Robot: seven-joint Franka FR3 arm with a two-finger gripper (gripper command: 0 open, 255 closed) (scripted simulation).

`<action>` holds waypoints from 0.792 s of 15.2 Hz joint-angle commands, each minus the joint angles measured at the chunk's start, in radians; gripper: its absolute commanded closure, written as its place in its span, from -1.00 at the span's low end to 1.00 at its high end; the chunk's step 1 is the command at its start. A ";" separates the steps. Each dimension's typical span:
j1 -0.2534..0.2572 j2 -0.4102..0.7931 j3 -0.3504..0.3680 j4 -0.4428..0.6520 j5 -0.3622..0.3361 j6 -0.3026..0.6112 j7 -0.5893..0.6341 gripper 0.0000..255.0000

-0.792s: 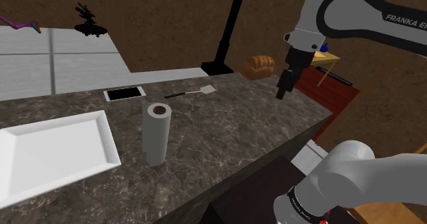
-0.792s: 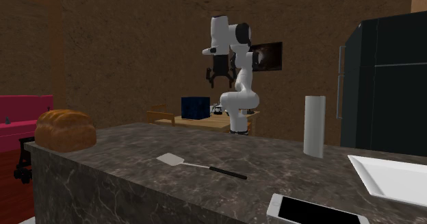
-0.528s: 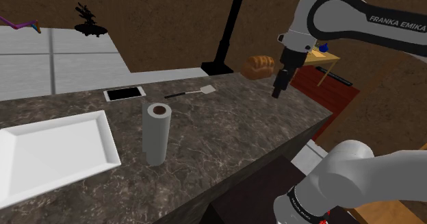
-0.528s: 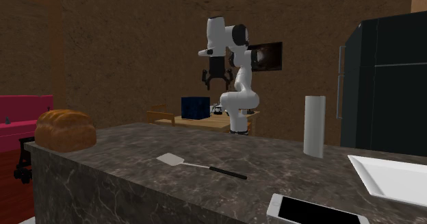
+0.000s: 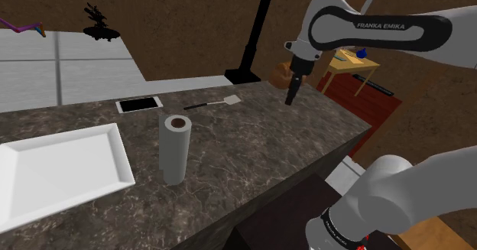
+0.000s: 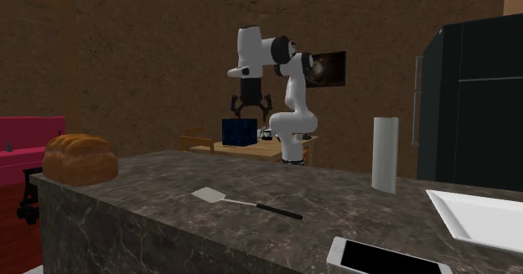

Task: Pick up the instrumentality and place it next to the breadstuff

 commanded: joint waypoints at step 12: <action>0.093 0.467 -0.073 0.274 0.114 0.240 -0.516 -1.00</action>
